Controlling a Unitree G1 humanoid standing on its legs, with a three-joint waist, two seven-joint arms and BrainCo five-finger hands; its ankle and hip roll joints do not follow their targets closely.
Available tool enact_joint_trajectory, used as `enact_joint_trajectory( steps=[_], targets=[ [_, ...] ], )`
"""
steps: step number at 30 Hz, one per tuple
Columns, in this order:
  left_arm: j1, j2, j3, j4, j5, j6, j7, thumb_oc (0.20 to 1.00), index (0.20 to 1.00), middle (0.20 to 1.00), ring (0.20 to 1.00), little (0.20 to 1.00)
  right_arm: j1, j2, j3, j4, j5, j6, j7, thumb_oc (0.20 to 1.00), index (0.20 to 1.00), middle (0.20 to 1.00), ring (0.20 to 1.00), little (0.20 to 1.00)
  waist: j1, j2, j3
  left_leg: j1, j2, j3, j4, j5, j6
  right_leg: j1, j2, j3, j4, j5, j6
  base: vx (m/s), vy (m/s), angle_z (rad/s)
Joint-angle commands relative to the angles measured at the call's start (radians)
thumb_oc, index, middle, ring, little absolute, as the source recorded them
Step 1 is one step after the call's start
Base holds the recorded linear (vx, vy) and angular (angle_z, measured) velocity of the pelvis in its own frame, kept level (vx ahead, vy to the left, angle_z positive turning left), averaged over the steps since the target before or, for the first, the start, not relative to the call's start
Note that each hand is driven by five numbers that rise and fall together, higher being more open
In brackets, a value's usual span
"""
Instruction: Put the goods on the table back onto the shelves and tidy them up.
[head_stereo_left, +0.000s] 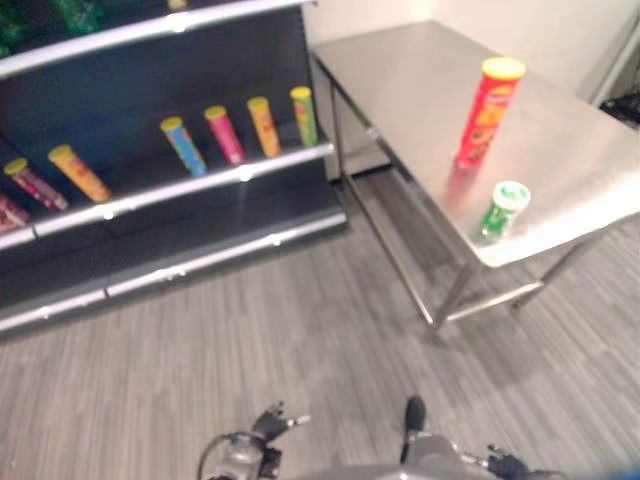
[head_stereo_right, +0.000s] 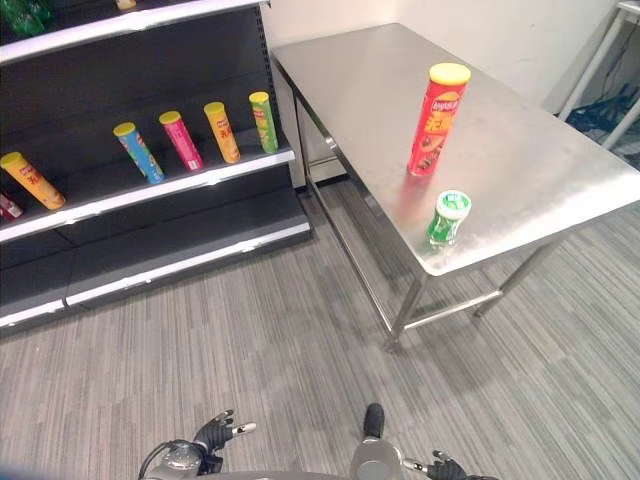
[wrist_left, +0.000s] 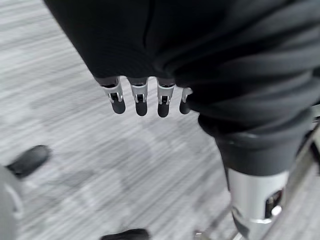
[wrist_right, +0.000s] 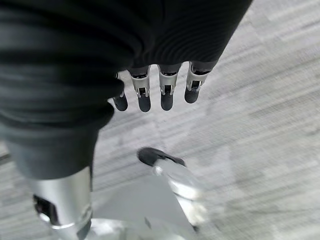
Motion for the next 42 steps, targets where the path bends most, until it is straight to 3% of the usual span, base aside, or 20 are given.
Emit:
enact_joint_trajectory(
  steps=[1, 2, 3, 5, 6, 9, 13, 14, 16, 19, 22, 26, 30, 32, 36, 39, 40, 41, 42],
  targets=[
    [-0.046, 0.056, -0.006, 0.013, 0.022, -0.023, 0.004, 1.000, 1.000, 1.000, 1.000, 1.000, -0.005, 0.025, -0.021, 0.082, 0.011, -0.006, 0.000, 1.000, 1.000, 1.000, 1.000, 1.000, -0.022, -0.054, 0.017, -0.001, -0.110, -0.040, 0.013, -0.145, 0.052, -0.043, -0.017, 0.104, -0.066, 0.015, 0.109, 0.15, -0.203, 0.31],
    [-0.046, 0.057, -0.006, 0.013, 0.022, -0.022, 0.004, 1.000, 1.000, 1.000, 1.000, 1.000, -0.005, 0.025, -0.021, 0.082, 0.011, -0.006, 0.000, 1.000, 1.000, 1.000, 1.000, 1.000, -0.023, -0.057, 0.014, -0.005, -0.112, -0.041, 0.014, -0.143, 0.053, -0.046, -0.020, 0.104, -0.066, 0.015, 0.109, 0.19, -0.323, 0.32],
    [-0.054, 0.054, -0.023, 0.002, 0.018, -0.027, 0.002, 1.000, 1.000, 1.000, 1.000, 1.000, -0.004, 0.012, -0.031, 0.086, 0.032, -0.011, -0.003, 1.000, 1.000, 1.000, 1.000, 1.000, -0.027, -0.050, 0.022, -0.059, -0.066, -0.060, 0.156, -0.074, 0.010, -0.003, 0.019, 0.114, -0.066, -0.025, 0.077, 0.16, -0.310, 0.23],
    [-0.057, 0.055, -0.028, -0.007, 0.006, -0.028, 0.001, 1.000, 1.000, 1.000, 1.000, 1.000, -0.006, 0.004, -0.038, 0.095, 0.044, -0.011, -0.004, 1.000, 1.000, 1.000, 1.000, 1.000, -0.025, -0.056, 0.028, -0.128, -0.031, -0.079, 0.327, 0.003, -0.029, 0.037, 0.040, 0.118, -0.066, -0.067, 0.045, 0.23, -0.389, 0.17],
    [-0.058, 0.054, -0.035, -0.014, 0.000, -0.026, 0.001, 1.000, 1.000, 1.000, 1.000, 1.000, -0.005, -0.001, -0.041, 0.099, 0.051, -0.010, -0.009, 1.000, 1.000, 1.000, 1.000, 1.000, -0.026, -0.074, 0.034, -0.177, -0.006, -0.077, 0.472, 0.069, -0.058, 0.076, 0.051, 0.126, -0.066, -0.106, 0.014, 0.19, -0.289, 0.01],
    [-0.060, 0.052, -0.040, -0.012, 0.003, -0.023, 0.001, 1.000, 1.000, 1.000, 1.000, 1.000, -0.006, -0.003, -0.043, 0.103, 0.055, -0.007, -0.014, 1.000, 1.000, 1.000, 1.000, 1.000, -0.024, -0.090, 0.042, -0.215, 0.029, -0.047, 0.577, 0.086, -0.063, 0.108, 0.062, 0.137, -0.066, -0.128, -0.007, 0.16, -0.196, -0.25],
    [-0.054, 0.043, -0.040, -0.012, 0.002, -0.026, 0.000, 1.000, 1.000, 1.000, 1.000, 1.000, -0.007, -0.007, -0.050, 0.099, 0.081, -0.011, -0.017, 1.000, 1.000, 1.000, 1.000, 1.000, -0.025, -0.070, 0.038, -0.189, 0.074, 0.025, 0.456, 0.086, -0.038, 0.129, 0.093, 0.153, -0.066, -0.142, -0.011, 0.16, -0.038, -0.25],
    [-0.049, 0.041, -0.036, -0.010, 0.005, -0.032, 0.004, 1.000, 1.000, 1.000, 1.000, 1.000, -0.010, -0.018, -0.060, 0.092, 0.084, -0.016, -0.020, 1.000, 1.000, 1.000, 1.000, 1.000, -0.022, -0.056, 0.030, -0.197, 0.071, 0.026, 0.262, 0.050, -0.006, 0.129, 0.097, 0.164, -0.066, -0.149, 0.009, 0.22, 0.069, -0.27],
    [-0.050, 0.042, -0.040, -0.011, 0.005, -0.034, 0.008, 1.000, 1.000, 1.000, 1.000, 1.000, -0.011, -0.025, -0.062, 0.086, 0.088, -0.022, -0.022, 1.000, 1.000, 1.000, 1.000, 1.000, -0.013, -0.045, 0.023, -0.193, 0.047, -0.010, 0.068, 0.051, 0.008, 0.127, 0.104, 0.182, -0.066, -0.157, 0.021, 0.15, 0.100, -0.24],
    [-0.055, 0.050, -0.043, -0.012, -0.003, -0.037, 0.011, 1.000, 1.000, 1.000, 1.000, 1.000, -0.012, -0.031, -0.069, 0.078, 0.092, -0.029, -0.022, 1.000, 1.000, 1.000, 1.000, 1.000, 0.000, -0.043, 0.015, -0.221, 0.037, -0.053, -0.045, 0.075, 0.012, 0.139, 0.114, 0.211, -0.066, -0.167, 0.027, 0.13, 0.028, -0.47],
    [-0.044, 0.061, -0.031, 0.007, 0.010, -0.034, 0.010, 1.000, 1.000, 1.000, 1.000, 1.000, 0.007, -0.019, -0.093, 0.088, 0.113, -0.028, -0.022, 1.000, 1.000, 1.000, 1.000, 1.000, -0.022, -0.027, -0.002, -0.137, 0.023, 0.028, -0.117, 0.067, 0.010, 0.147, 0.119, 0.247, -0.066, -0.159, 0.036, 0.19, 0.189, -0.85],
    [-0.048, 0.078, 0.012, 0.011, -0.019, -0.041, 0.016, 1.000, 1.000, 1.000, 1.000, 1.000, 0.022, -0.060, -0.235, 0.094, 0.244, -0.042, -0.026, 1.000, 1.000, 1.000, 1.000, 1.000, -0.052, -0.030, -0.004, -0.110, 0.001, 0.098, -0.117, 0.035, 0.023, 0.134, 0.103, 0.277, -0.066, -0.136, 0.058, 0.08, 0.186, -0.46],
    [-0.060, 0.099, 0.035, 0.023, -0.017, -0.044, 0.005, 1.000, 1.000, 1.000, 1.000, 1.000, 0.066, -0.192, -0.430, 0.172, 0.340, -0.038, -0.017, 1.000, 1.000, 1.000, 1.000, 1.000, -0.064, -0.037, -0.010, -0.105, -0.017, 0.114, -0.117, 0.016, 0.032, 0.126, 0.084, 0.281, -0.066, -0.127, 0.083, 0.03, 0.114, -0.26],
    [-0.067, 0.109, 0.048, 0.037, -0.007, -0.045, -0.005, 1.000, 1.000, 1.000, 1.000, 1.000, 0.105, -0.304, -0.581, 0.186, 0.410, -0.048, -0.019, 1.000, 1.000, 1.000, 1.000, 1.000, -0.077, -0.041, -0.012, -0.104, -0.024, 0.111, -0.117, 0.004, 0.036, 0.129, 0.072, 0.270, -0.066, -0.131, 0.095, 0.04, 0.111, -0.02],
    [-0.068, 0.100, 0.065, 0.049, 0.020, -0.046, -0.006, 1.000, 1.000, 1.000, 1.000, 1.000, 0.181, -0.418, -0.775, -0.050, 0.442, -0.104, -0.047, 1.000, 1.000, 1.000, 1.000, 1.000, -0.103, -0.048, -0.019, -0.112, -0.035, 0.105, -0.117, -0.004, 0.042, 0.118, 0.056, 0.265, -0.062, -0.124, 0.110, 0.02, 0.075, 0.03],
    [-0.054, 0.092, 0.065, 0.047, 0.034, -0.043, -0.012, 1.000, 1.000, 1.000, 1.000, 1.000, 0.200, -0.484, -0.817, -0.365, 0.373, -0.146, -0.077, 1.000, 1.000, 1.000, 1.000, 1.000, -0.118, -0.053, -0.020, -0.111, -0.041, 0.108, -0.117, -0.013, 0.046, 0.108, 0.048, 0.263, -0.058, -0.119, 0.118, -0.01, 0.058, -0.04],
    [-0.049, 0.087, 0.059, 0.039, 0.041, -0.040, -0.016, 1.000, 1.000, 1.000, 1.000, 1.000, 0.195, -0.504, -0.813, -0.600, 0.327, -0.164, -0.077, 1.000, 1.000, 1.000, 1.000, 1.000, -0.120, -0.054, -0.021, -0.111, -0.044, 0.110, -0.117, -0.014, 0.047, 0.103, 0.044, 0.261, -0.056, -0.116, 0.120, -0.02, 0.036, -0.02],
    [-0.049, 0.087, 0.059, 0.039, 0.041, -0.040, -0.016, 1.000, 1.000, 1.000, 1.000, 1.000, 0.197, -0.502, -0.815, -0.605, 0.325, -0.161, -0.079, 1.000, 1.000, 1.000, 1.000, 1.000, -0.119, -0.054, -0.022, -0.115, -0.043, 0.111, -0.117, -0.011, 0.047, 0.099, 0.045, 0.262, -0.057, -0.113, 0.119, -0.01, 0.032, -0.04],
    [-0.042, 0.086, 0.060, 0.033, 0.041, -0.040, -0.021, 1.000, 1.000, 1.000, 1.000, 1.000, 0.189, -0.531, -0.808, -0.743, 0.305, -0.175, -0.059, 1.000, 1.000, 1.000, 1.000, 1.000, -0.120, -0.055, -0.021, -0.111, -0.045, 0.114, -0.117, -0.015, 0.048, 0.100, 0.041, 0.259, -0.056, -0.114, 0.121, 0.00, 0.000, 0.00]
  ],
)
